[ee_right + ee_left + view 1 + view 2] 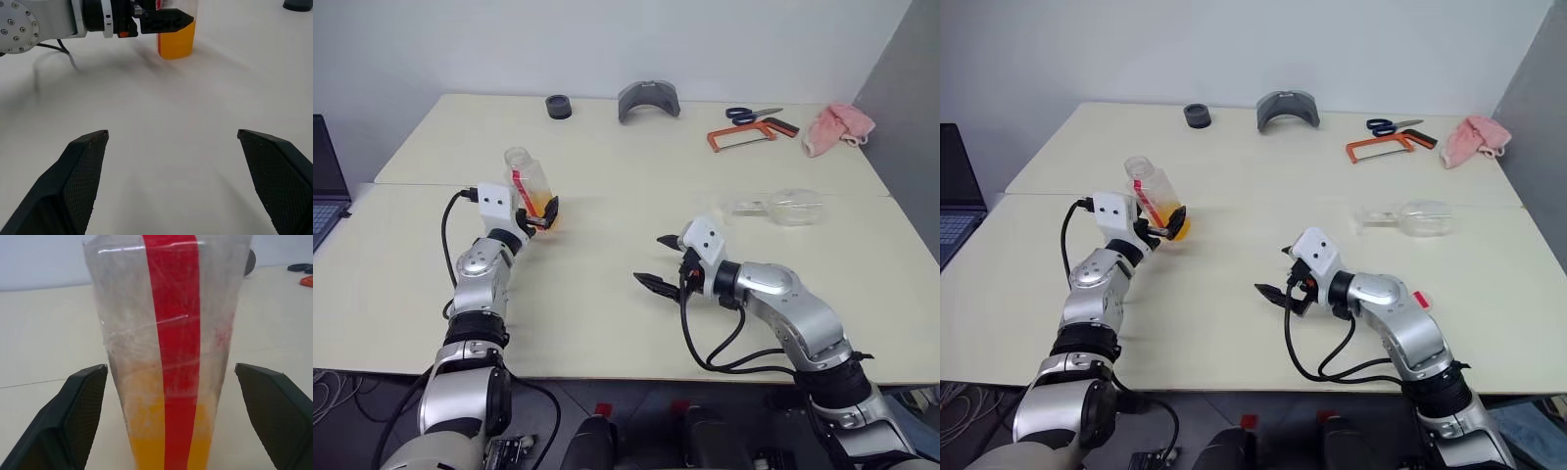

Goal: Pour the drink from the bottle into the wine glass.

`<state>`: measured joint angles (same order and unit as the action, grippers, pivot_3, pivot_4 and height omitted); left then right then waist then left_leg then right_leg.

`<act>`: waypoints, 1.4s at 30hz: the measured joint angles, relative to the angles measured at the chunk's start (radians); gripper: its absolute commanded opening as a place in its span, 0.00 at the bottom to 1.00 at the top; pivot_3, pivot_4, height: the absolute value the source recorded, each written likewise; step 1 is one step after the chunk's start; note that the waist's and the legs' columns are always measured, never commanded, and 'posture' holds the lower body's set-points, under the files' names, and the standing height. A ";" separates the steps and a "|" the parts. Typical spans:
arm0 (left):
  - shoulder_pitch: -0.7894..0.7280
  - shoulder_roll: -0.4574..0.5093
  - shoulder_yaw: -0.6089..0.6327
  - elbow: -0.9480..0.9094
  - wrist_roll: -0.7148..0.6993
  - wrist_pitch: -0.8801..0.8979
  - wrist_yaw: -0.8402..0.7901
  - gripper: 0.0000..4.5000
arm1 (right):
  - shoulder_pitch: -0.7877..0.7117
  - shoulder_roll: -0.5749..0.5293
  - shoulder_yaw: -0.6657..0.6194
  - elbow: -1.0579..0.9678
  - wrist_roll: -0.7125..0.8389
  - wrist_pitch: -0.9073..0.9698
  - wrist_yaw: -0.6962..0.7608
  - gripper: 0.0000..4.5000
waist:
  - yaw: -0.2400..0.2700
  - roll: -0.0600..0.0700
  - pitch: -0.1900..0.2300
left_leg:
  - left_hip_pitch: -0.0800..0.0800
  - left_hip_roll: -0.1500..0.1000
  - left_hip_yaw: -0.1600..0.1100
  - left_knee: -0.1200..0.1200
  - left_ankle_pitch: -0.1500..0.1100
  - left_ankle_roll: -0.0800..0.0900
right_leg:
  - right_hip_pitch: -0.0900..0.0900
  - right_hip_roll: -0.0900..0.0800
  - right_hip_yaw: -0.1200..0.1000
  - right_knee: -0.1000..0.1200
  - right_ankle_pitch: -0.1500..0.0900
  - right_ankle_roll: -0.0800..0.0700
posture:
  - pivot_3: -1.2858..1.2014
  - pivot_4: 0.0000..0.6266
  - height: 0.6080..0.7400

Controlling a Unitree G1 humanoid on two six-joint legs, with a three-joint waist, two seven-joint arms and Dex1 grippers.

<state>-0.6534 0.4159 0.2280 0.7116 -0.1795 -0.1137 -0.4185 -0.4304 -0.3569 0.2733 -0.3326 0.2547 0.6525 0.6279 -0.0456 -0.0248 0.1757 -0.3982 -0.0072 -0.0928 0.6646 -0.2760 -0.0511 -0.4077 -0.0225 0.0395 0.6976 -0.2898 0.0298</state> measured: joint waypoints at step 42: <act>0.255 0.168 -0.267 -0.793 -0.241 0.433 -0.602 1.00 | -0.336 0.446 -0.983 0.608 0.483 0.010 -0.837 1.00 | -0.014 0.004 0.001 | 0.004 0.001 0.011 -0.003 0.000 0.001 | 0.002 0.003 0.004 0.000 0.000 0.000 | 0.52 0.24 1.00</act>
<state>-0.3985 0.5841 -0.0391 -0.0815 -0.4206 0.3196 -1.0201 -0.7662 0.0891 -0.7101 0.2755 0.7378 0.6622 -0.2095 -0.0596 -0.0213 0.1763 -0.3946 -0.0060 -0.0814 0.6613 -0.2764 -0.0503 -0.4062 -0.0197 0.0432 0.6980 -0.2900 0.0296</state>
